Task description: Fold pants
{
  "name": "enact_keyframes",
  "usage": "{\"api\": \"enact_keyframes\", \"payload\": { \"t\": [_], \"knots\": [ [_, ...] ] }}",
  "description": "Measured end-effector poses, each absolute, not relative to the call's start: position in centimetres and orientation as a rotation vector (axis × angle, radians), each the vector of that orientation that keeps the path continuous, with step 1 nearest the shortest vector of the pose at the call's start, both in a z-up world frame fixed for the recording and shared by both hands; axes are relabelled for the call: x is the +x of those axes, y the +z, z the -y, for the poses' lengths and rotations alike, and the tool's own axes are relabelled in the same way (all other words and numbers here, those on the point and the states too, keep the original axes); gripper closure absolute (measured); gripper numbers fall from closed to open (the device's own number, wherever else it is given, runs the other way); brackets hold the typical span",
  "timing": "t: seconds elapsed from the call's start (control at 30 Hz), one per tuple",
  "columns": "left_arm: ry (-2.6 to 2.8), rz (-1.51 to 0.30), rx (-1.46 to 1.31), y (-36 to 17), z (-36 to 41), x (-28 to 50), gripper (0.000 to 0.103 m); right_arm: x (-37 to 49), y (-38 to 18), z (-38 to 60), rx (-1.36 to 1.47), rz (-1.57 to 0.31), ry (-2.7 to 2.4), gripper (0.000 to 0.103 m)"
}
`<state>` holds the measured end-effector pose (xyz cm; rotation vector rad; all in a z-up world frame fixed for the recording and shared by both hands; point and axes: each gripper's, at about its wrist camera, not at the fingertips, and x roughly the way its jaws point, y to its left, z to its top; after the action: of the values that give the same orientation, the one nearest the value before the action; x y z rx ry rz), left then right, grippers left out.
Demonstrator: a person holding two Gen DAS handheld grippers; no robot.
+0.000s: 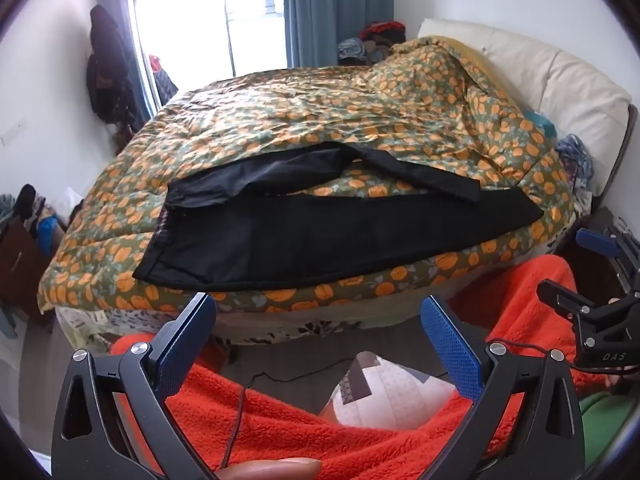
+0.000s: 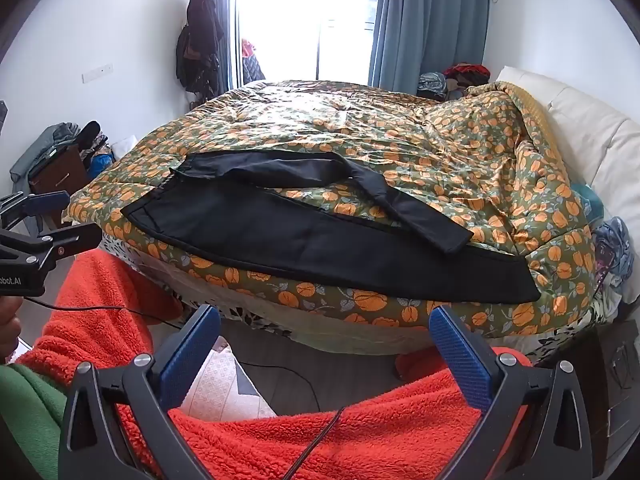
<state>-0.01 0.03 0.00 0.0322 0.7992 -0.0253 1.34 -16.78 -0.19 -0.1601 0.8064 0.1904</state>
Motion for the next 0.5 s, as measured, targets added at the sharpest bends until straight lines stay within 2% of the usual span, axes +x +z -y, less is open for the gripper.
{"api": "enact_keyframes", "payload": {
  "t": [0.5],
  "knots": [
    [-0.033,-0.788,0.071,0.3,0.8,-0.2,0.001,1.3,-0.3,16.8,-0.156,-0.808,0.191,0.000]
  ]
}}
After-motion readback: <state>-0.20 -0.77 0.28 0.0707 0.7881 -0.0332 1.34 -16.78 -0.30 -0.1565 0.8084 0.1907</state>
